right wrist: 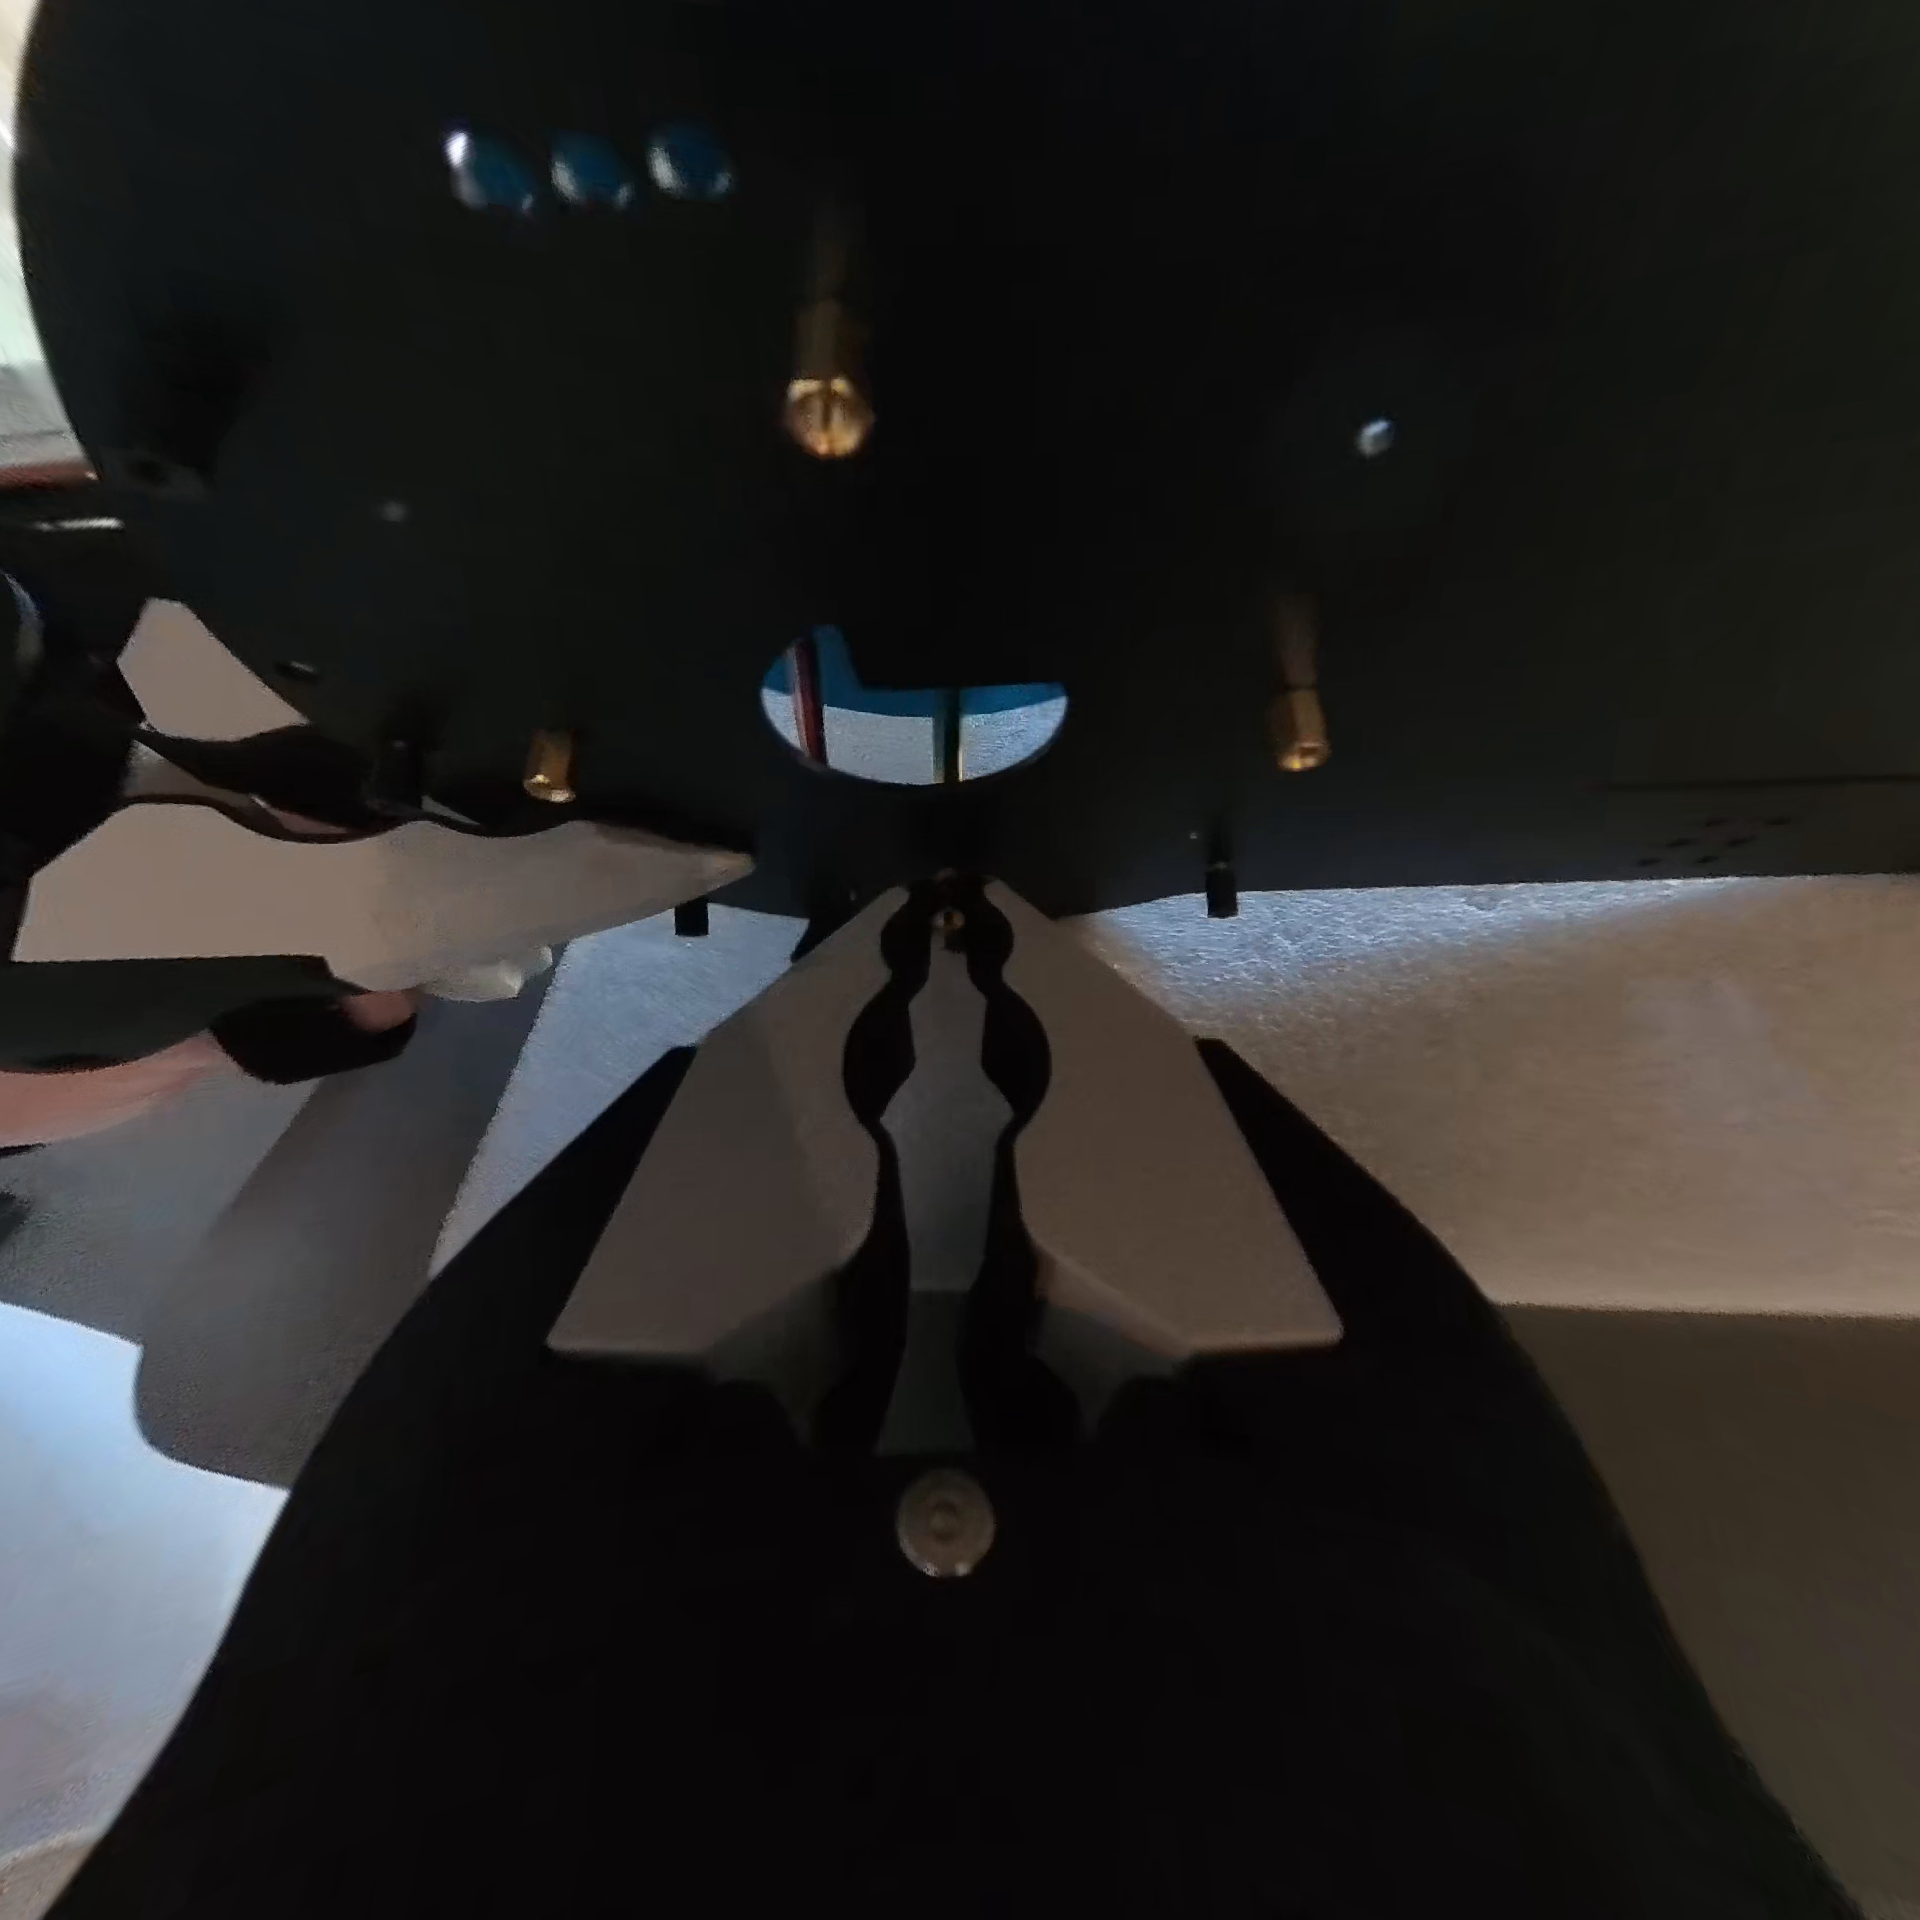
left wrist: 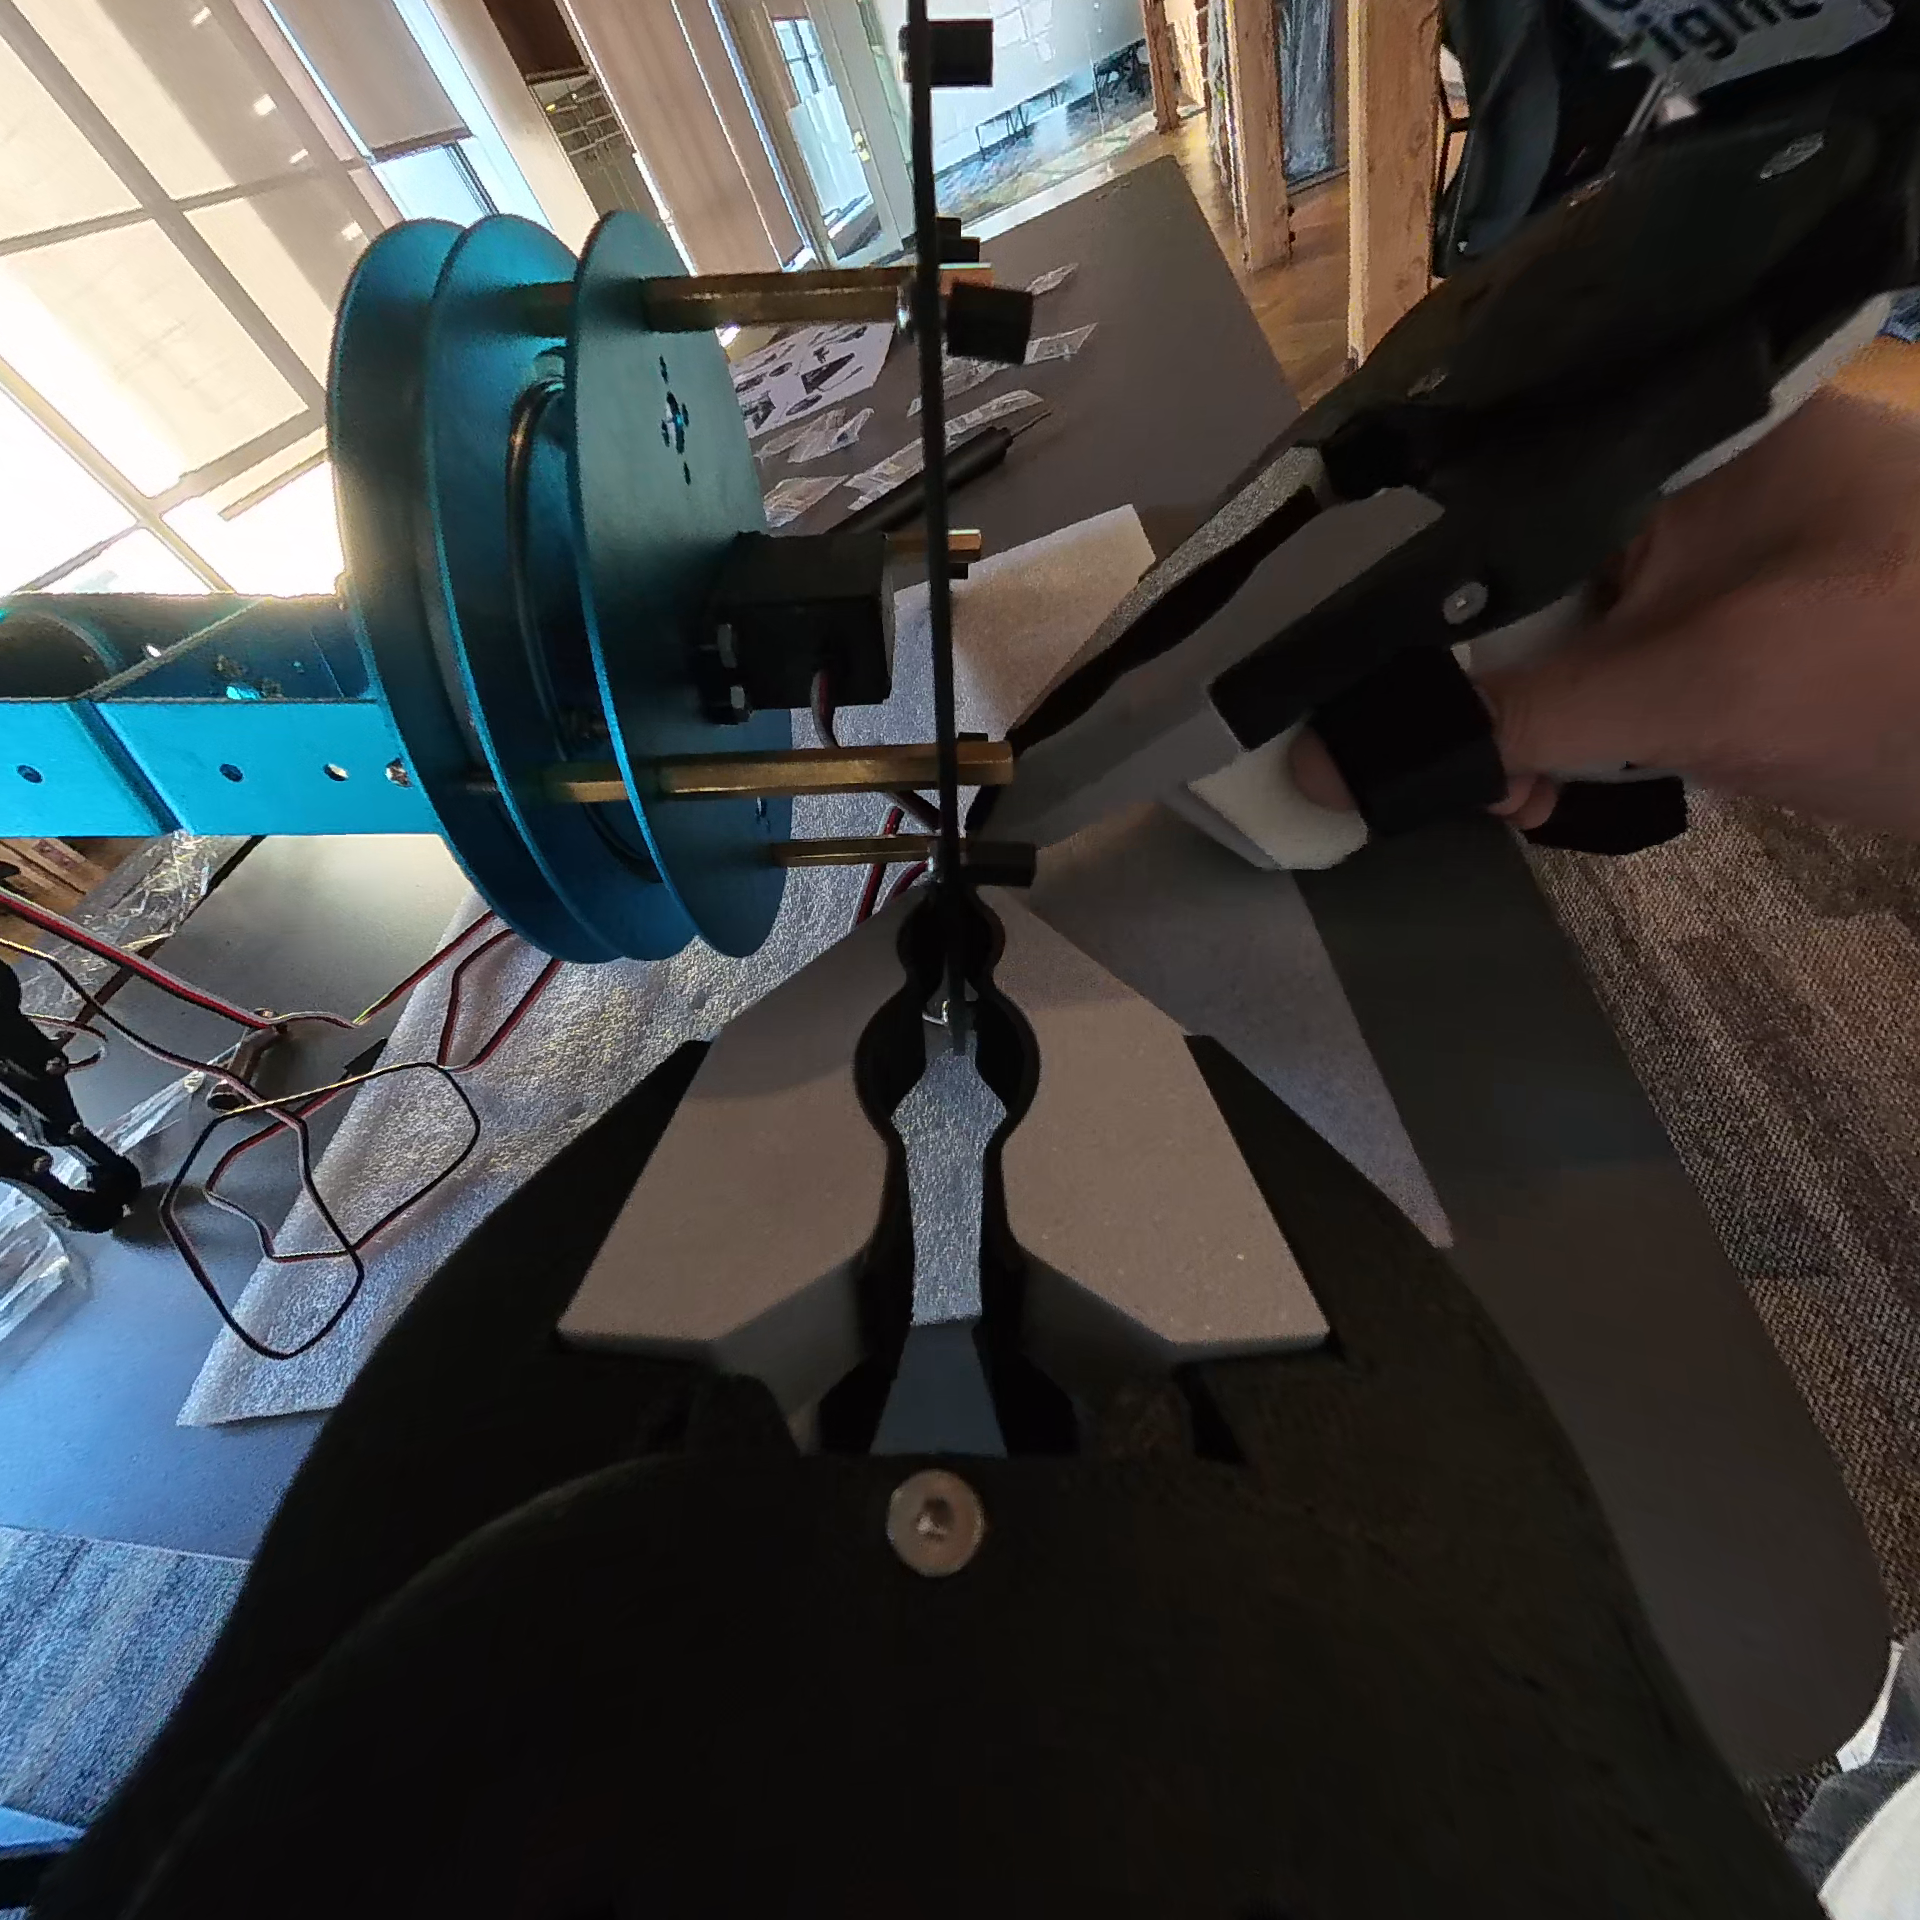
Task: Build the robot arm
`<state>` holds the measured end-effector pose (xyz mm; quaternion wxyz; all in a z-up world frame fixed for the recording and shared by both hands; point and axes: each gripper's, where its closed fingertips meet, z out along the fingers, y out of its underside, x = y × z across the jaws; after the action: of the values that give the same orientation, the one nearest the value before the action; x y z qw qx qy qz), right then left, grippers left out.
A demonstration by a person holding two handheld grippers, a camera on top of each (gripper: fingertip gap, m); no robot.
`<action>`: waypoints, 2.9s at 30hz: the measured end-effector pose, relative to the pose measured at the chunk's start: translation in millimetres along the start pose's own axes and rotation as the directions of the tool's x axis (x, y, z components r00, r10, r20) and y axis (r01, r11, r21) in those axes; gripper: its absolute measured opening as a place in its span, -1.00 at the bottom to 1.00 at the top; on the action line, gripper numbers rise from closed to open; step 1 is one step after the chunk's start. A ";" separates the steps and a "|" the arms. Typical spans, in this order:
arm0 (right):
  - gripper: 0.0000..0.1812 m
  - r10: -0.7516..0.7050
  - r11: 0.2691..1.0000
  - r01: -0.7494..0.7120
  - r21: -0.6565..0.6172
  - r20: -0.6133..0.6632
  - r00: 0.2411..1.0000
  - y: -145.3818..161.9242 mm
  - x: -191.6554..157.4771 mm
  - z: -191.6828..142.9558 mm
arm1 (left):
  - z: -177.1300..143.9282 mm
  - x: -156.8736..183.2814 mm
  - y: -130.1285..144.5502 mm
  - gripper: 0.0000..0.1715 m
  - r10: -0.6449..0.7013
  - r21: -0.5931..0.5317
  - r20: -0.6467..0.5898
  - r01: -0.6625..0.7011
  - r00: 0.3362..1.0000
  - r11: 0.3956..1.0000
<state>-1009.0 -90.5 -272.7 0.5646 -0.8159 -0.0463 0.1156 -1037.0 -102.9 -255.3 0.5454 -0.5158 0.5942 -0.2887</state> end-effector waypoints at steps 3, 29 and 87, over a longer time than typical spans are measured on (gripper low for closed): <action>-0.95 -0.022 1.000 0.022 -0.014 -0.020 1.000 1.4 0.2 1.2 | 0.0 -0.1 0.0 -1.00 -0.001 0.002 -0.002 0.001 1.000 1.000; -0.95 -0.342 0.931 0.310 -0.192 -0.160 0.926 1.7 0.9 1.8 | 0.1 0.0 0.2 -1.00 -0.003 0.004 -0.004 0.003 1.000 1.000; -0.95 0.239 0.970 -0.230 -0.071 0.144 0.960 -2.0 -1.5 2.4 | 0.4 0.2 -0.1 -1.00 -0.002 0.005 -0.008 0.002 1.000 1.000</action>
<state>-1011.0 -87.9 -271.4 0.5196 -0.8194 0.0048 0.2420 -1036.6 -103.0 -255.4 0.5440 -0.5139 0.5952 -0.2928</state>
